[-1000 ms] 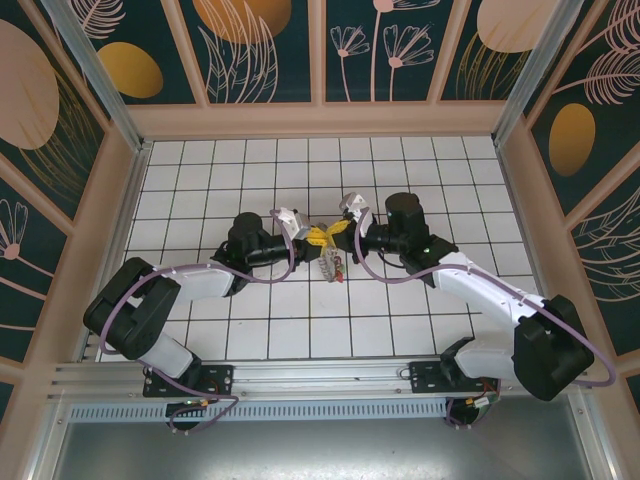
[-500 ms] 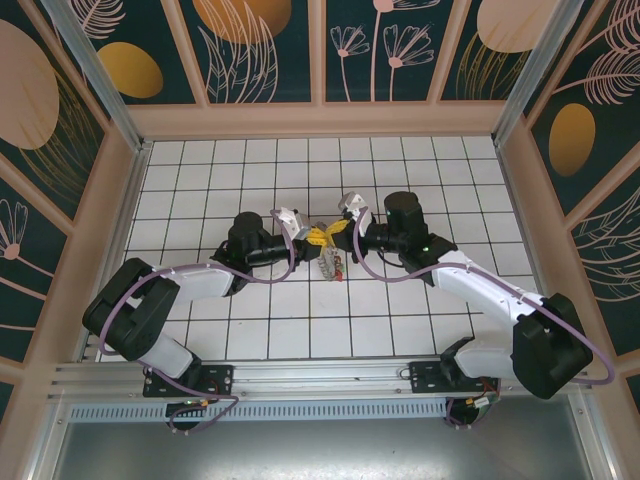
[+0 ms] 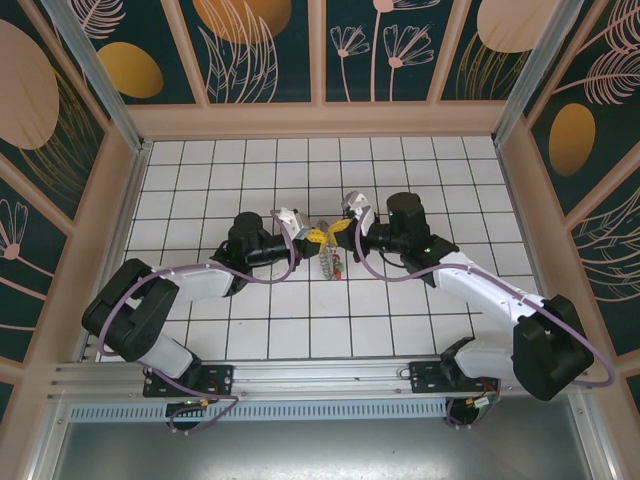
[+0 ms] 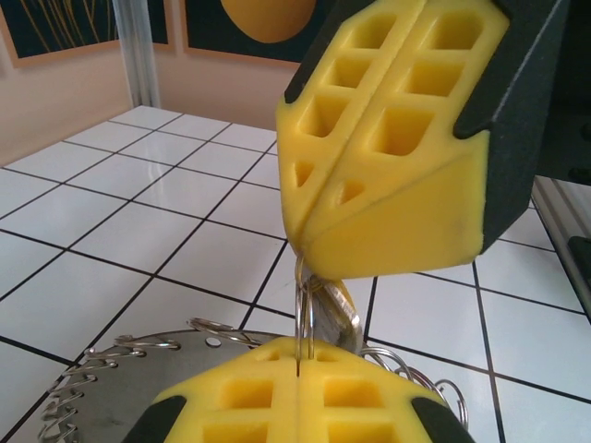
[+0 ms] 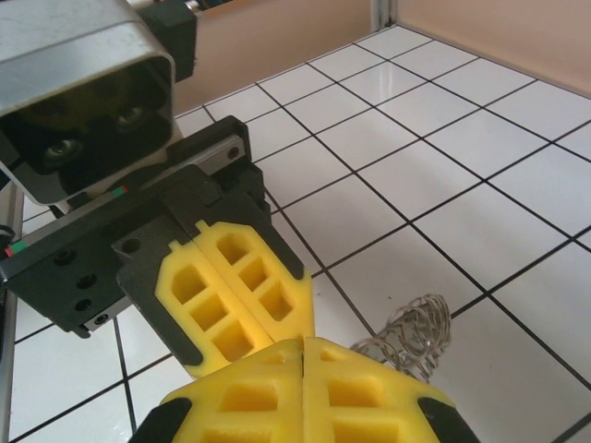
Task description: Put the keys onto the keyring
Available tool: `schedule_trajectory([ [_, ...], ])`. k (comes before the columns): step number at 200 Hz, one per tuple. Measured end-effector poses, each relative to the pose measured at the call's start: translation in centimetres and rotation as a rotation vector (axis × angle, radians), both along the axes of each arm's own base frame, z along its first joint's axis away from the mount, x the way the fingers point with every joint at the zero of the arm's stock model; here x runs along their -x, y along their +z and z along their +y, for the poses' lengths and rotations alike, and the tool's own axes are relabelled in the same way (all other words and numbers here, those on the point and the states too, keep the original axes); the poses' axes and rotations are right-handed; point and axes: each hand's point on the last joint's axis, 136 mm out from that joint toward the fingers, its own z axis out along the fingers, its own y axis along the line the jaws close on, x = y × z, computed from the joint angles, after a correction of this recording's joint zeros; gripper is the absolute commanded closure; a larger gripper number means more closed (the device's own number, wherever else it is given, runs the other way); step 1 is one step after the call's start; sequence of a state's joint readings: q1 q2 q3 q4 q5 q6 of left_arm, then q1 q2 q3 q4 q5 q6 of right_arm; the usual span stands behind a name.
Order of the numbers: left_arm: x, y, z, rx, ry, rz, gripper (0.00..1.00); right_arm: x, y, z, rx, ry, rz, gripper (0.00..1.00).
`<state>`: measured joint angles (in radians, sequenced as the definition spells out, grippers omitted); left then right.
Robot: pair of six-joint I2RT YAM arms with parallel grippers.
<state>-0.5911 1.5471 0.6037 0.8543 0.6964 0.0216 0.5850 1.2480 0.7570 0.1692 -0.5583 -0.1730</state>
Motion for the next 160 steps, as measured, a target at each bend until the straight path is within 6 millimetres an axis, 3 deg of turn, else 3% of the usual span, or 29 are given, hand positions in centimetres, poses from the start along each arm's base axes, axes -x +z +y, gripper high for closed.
schedule_trajectory([
  [35, 0.01, 0.07, 0.04, 0.007, 0.003, -0.001, 1.00, -0.01, 0.01, -0.01, -0.012, -0.003, 0.007, 1.00],
  [52, 0.00, 0.17, 0.03, 0.010, 0.003, -0.004, 0.89, 0.06, 0.24, 0.09, -0.022, 0.005, 0.007, 1.00],
  [109, 0.03, 0.36, 0.00, 0.019, 0.002, 0.006, 0.74, 0.31, 0.50, 0.27, -0.035, 0.024, 0.006, 1.00],
  [160, 0.20, 0.61, -0.02, 0.026, -0.005, 0.008, 0.73, 0.36, 0.56, 0.31, -0.037, 0.028, 0.005, 1.00],
])
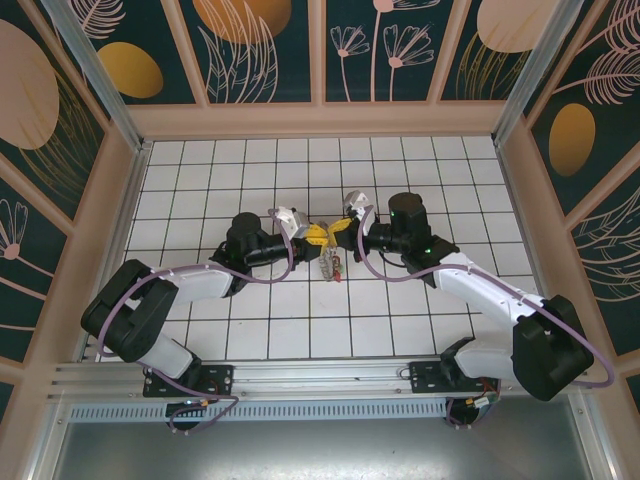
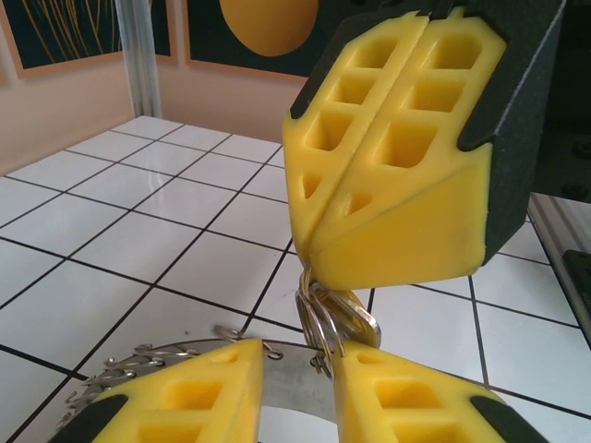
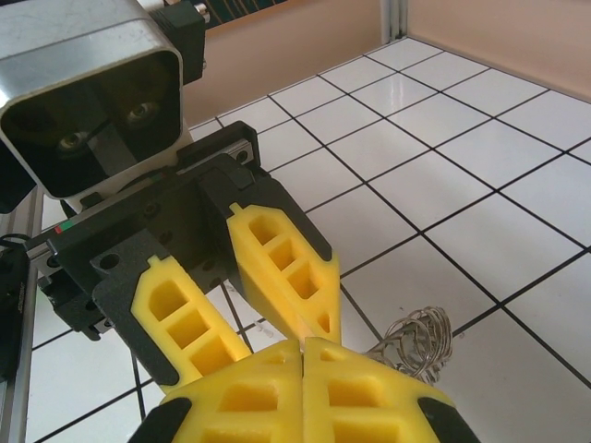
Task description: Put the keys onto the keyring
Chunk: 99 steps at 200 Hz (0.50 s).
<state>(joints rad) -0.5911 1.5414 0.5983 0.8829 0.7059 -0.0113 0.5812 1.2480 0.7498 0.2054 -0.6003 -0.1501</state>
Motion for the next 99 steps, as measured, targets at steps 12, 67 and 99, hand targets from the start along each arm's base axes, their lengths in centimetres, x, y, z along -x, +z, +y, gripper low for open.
schedule_trajectory([
  [12, 0.02, 0.06, -0.01, 0.002, -0.001, -0.001, 0.73, 0.00, 0.00, 0.00, 0.000, 0.000, 0.000, 1.00],
  [67, 0.10, 0.89, 0.09, 0.016, 0.002, -0.012, 0.79, 0.03, -0.03, 0.01, 0.001, 0.001, 0.001, 1.00],
  [99, 0.09, 0.88, 0.09, 0.015, 0.003, -0.012, 0.80, 0.03, -0.04, 0.02, 0.001, 0.001, 0.001, 1.00],
])
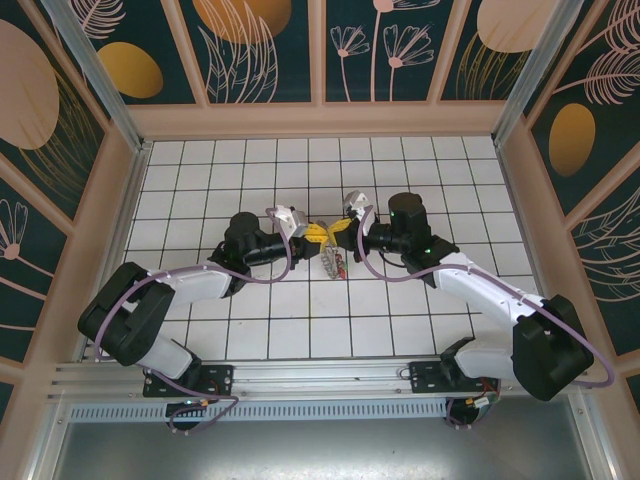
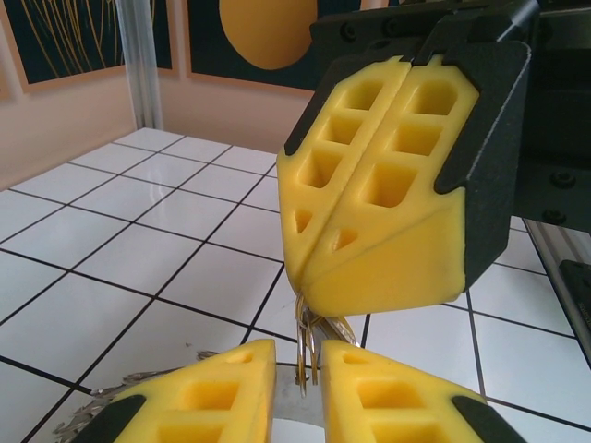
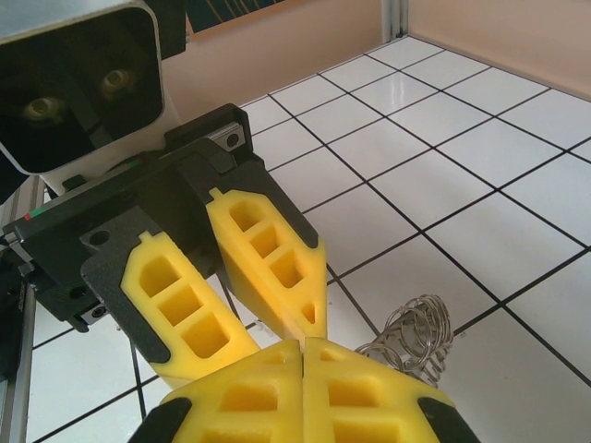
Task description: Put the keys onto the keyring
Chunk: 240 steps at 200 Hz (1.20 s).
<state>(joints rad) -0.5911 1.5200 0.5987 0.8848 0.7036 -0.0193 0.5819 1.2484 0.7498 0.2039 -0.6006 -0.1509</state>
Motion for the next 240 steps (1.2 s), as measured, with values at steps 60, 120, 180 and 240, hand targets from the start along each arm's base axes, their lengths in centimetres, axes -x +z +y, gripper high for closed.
schedule_trajectory([
  [60, -0.27, -0.37, -0.15, -0.031, -0.001, 0.015, 0.82, 0.29, 0.07, 0.13, -0.006, 0.017, 0.004, 1.00],
  [120, -0.08, -0.47, -0.32, -0.046, -0.022, 0.008, 0.99, 0.30, 0.08, 0.12, -0.005, 0.020, 0.002, 1.00],
  [180, -0.23, -0.50, -0.29, -0.051, -0.015, 0.002, 1.00, -0.31, -0.12, -0.17, 0.007, -0.020, 0.000, 1.00],
  [240, -0.21, -0.81, -0.04, -0.042, 0.003, 0.013, 1.00, -0.42, -0.77, -0.40, 0.000, -0.043, 0.020, 1.00],
])
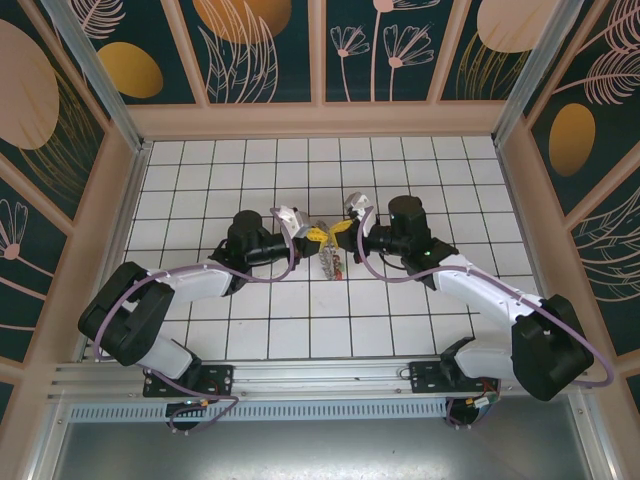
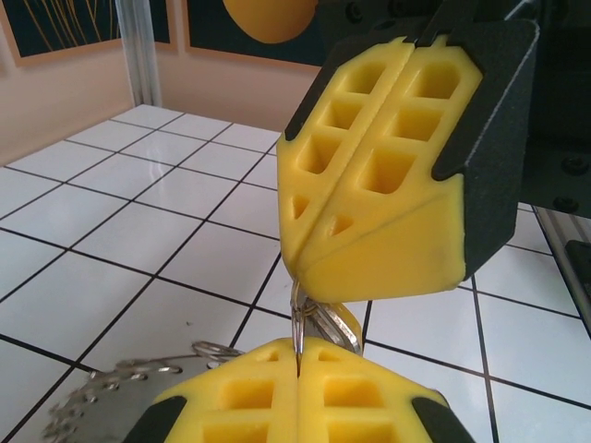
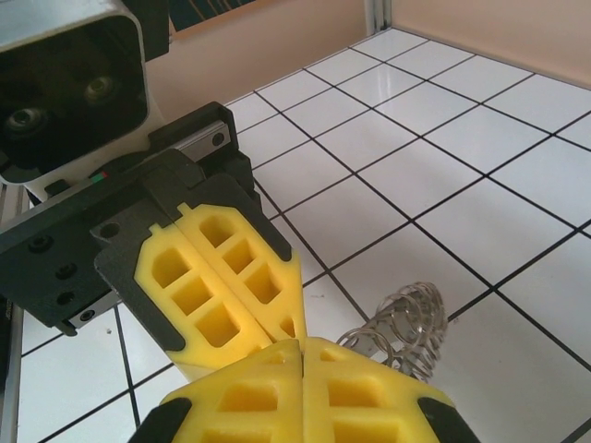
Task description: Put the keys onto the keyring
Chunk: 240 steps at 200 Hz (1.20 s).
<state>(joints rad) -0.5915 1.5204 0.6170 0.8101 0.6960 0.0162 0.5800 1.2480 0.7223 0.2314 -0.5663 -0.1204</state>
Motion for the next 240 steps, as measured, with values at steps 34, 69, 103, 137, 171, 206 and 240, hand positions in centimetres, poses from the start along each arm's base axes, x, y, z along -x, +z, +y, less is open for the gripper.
schedule_trajectory([
  [34, 0.00, 0.05, -0.01, 0.002, 0.000, 0.000, 1.00, 0.08, 0.13, 0.06, -0.006, 0.008, -0.002, 1.00],
  [69, 0.01, 0.07, -0.01, 0.003, -0.001, -0.001, 0.89, 0.29, 0.20, 0.17, -0.010, 0.021, 0.000, 1.00],
  [103, 0.02, 0.06, -0.01, 0.002, -0.002, -0.001, 0.87, 0.43, 0.29, 0.25, -0.013, 0.030, 0.001, 1.00],
  [137, 0.03, 0.03, -0.01, 0.001, -0.002, 0.000, 0.84, 0.53, 0.30, 0.32, -0.014, 0.036, 0.002, 1.00],
  [171, 0.03, 0.04, -0.02, 0.001, -0.003, 0.000, 0.82, 0.58, 0.35, 0.37, -0.012, 0.039, 0.002, 1.00],
  [206, 0.24, 0.11, -0.22, -0.007, -0.027, -0.004, 0.80, 0.63, 0.39, 0.43, -0.010, 0.041, 0.004, 1.00],
  [240, 0.19, 0.01, -0.34, -0.027, -0.037, -0.014, 0.80, 0.69, 0.33, 0.44, -0.008, 0.043, 0.006, 1.00],
])
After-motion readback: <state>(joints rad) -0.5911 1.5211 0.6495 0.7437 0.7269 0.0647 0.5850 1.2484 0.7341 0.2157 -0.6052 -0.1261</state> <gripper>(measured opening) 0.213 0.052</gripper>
